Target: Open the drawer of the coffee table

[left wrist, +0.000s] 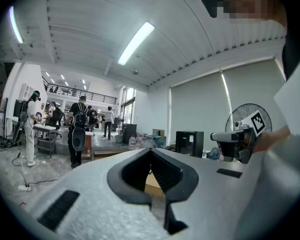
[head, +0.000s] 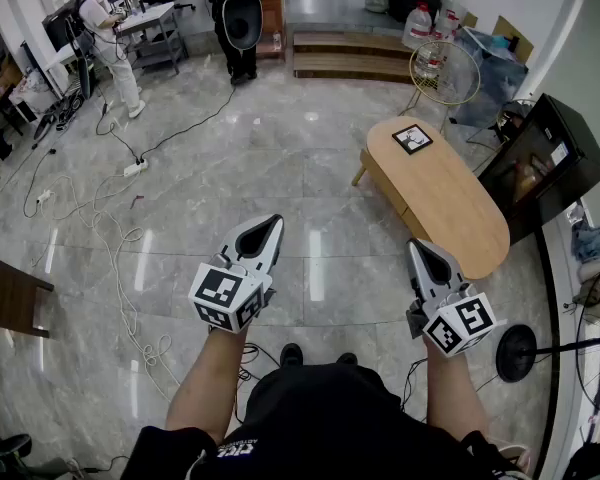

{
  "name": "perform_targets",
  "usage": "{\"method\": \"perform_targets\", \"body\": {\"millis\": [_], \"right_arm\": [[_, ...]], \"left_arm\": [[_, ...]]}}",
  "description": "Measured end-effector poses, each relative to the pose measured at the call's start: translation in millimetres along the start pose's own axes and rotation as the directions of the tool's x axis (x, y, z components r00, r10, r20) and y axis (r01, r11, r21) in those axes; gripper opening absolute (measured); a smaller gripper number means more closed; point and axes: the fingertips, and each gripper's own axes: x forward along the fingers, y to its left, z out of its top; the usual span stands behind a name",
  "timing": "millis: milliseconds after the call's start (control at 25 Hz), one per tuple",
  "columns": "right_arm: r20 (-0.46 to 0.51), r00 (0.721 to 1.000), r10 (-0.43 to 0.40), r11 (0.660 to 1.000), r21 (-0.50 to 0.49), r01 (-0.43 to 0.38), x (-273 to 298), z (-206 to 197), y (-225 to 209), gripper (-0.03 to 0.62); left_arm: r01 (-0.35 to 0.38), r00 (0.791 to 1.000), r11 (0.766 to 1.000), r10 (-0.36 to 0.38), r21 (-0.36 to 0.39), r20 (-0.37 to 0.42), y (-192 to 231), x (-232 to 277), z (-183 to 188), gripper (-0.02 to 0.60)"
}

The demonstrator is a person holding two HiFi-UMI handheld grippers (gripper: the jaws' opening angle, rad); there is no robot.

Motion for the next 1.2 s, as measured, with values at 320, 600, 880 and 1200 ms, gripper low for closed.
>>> {"method": "perform_targets", "body": {"millis": [320,600,880,1200], "right_arm": [[-0.009,0.999,-0.032,0.999,-0.045,0.031,6,1,5,0.002],[0.002,1.0,-0.011,0.998,-0.066,0.011,27,11,46,0.002],[0.022,1.0,-0.019,1.0,-0.017,0.02,44,-1,64,0.003],[0.021,1.0,-0.017,0.999,0.036,0.016,79,-15,31,0.005]], "left_arm": [[0.035,0.999,0.999,-0.035,0.014,-0.019,5,0,-8,0.002],[0.045,0.999,0.998,-0.045,-0.037,0.019,36,-26,4,0.002],[0.099,0.995,0.994,-0.099,-0.053,0.007,53,-29,-14,0.002],[0.09,0.996,0.994,-0.089,0.056,-0.008,71,6,-10,0.002]]}}
